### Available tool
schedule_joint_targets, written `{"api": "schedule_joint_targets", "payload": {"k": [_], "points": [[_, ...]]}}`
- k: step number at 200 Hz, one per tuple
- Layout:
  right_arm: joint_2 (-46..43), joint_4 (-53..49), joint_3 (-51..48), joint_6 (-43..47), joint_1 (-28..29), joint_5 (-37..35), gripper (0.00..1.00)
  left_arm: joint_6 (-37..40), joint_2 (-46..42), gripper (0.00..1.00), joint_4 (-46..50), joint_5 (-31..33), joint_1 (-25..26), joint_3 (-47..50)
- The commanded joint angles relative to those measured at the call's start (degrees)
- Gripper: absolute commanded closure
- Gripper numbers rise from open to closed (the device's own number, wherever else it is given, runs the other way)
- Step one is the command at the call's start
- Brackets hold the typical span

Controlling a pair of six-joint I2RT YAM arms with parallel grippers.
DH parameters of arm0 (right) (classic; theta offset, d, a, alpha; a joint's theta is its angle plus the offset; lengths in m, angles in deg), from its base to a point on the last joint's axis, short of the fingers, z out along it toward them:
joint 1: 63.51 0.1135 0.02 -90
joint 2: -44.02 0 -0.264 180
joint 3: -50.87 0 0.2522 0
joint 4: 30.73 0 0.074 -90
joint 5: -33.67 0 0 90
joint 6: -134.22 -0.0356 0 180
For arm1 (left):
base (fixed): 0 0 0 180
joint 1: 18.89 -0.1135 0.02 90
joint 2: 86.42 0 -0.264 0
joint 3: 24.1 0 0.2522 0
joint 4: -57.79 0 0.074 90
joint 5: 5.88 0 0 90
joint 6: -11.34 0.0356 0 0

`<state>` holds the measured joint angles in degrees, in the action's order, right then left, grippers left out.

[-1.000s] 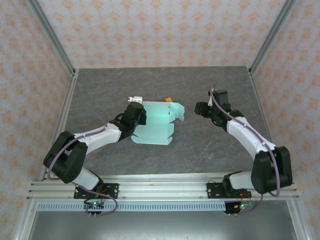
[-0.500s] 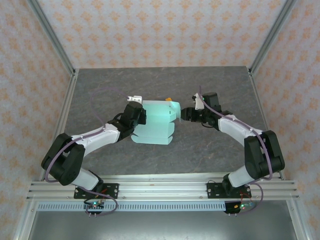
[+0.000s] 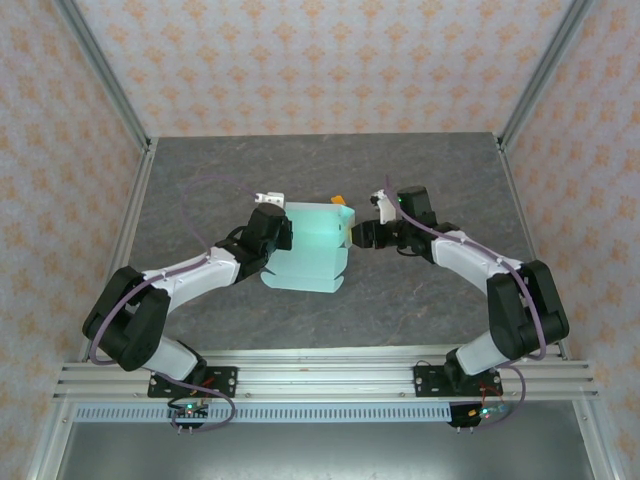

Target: Fold the paper box

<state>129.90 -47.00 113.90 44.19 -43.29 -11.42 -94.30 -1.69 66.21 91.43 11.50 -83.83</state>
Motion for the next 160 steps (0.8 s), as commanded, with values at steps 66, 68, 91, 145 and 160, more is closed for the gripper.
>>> {"api": "schedule_joint_targets", "payload": {"k": [66, 68, 91, 145, 160], "points": [[2.32, 3.03, 4.33, 3.15, 2.08, 1.67, 0.53, -0.94, -1.76, 0.92, 0.38, -2.30, 0.33, -1.12], [2.35, 3.07, 4.47, 3.19, 2.14, 1.68, 0.53, -0.97, -1.76, 0.92, 0.35, -2.30, 0.36, -1.13], [2.65, 3.52, 5.12, 3.50, 2.66, 1.71, 0.54, -0.86, -1.50, 0.92, 0.27, -2.95, 0.33, -1.09], [3.48, 4.35, 6.33, 3.04, 3.22, 0.53, 0.58, -0.54, -1.32, 0.92, 0.16, -3.38, 0.31, -1.13], [3.39, 4.01, 6.79, 2.21, 3.19, -2.08, 0.59, -0.53, -1.17, 0.92, 0.16, -3.45, 0.28, -1.05]]}}
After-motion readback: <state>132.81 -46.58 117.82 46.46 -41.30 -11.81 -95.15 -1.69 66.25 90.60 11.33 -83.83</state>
